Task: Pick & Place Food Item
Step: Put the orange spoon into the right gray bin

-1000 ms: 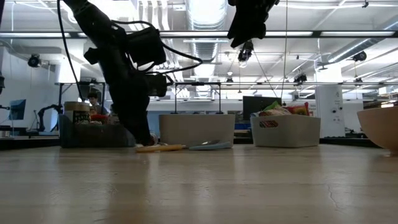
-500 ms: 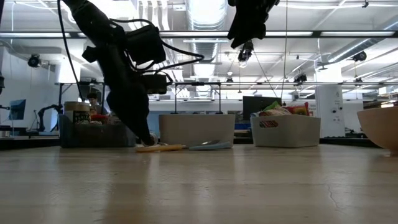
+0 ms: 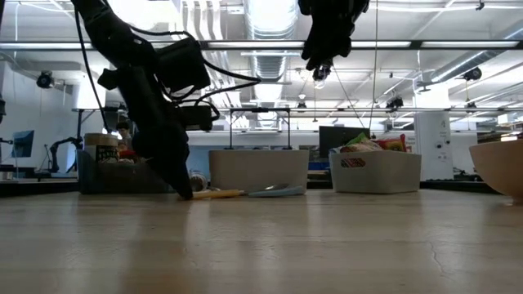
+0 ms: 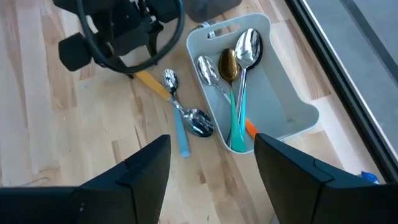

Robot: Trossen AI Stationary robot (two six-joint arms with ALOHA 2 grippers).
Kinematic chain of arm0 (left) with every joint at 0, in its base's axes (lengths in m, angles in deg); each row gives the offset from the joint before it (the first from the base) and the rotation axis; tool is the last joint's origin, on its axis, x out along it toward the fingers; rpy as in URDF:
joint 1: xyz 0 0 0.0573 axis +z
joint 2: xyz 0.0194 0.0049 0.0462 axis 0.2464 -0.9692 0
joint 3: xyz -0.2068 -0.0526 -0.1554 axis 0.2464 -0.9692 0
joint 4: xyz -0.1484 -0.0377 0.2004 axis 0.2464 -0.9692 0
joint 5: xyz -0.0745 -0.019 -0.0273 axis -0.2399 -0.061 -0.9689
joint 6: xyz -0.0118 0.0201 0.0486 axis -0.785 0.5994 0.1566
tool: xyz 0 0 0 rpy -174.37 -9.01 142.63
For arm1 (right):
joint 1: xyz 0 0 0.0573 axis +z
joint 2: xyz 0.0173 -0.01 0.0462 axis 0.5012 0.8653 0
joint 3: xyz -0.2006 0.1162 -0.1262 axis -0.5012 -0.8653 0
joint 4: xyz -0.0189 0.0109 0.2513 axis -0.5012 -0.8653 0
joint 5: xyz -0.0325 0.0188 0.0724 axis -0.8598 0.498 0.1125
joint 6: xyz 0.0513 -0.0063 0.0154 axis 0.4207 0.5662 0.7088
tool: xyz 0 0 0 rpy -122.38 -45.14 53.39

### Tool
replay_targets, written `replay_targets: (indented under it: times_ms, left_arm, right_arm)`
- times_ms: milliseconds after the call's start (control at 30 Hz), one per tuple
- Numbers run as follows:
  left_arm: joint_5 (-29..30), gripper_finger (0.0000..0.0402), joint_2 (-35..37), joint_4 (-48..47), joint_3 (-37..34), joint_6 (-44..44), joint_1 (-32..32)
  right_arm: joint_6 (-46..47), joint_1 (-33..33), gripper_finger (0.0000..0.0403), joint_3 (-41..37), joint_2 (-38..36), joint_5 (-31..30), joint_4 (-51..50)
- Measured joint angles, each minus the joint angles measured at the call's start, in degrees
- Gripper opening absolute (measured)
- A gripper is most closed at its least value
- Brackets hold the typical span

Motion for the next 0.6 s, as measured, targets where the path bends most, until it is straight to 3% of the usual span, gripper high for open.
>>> replay_targets:
  times_ms: [333,600]
  left_arm:
    - [0.2,0.0099,0.0,2.0,0.0,0.0,-0.3]
    - [-3.4,0.0006,0.1,2.8,0.3,-1.7,-0.2]
  right_arm:
    - [0.3,0.0,0.0231,-0.7,0.0,0.0,0.1]
    - [0.5,0.0,0.0231,-0.7,0.0,0.1,0.1]
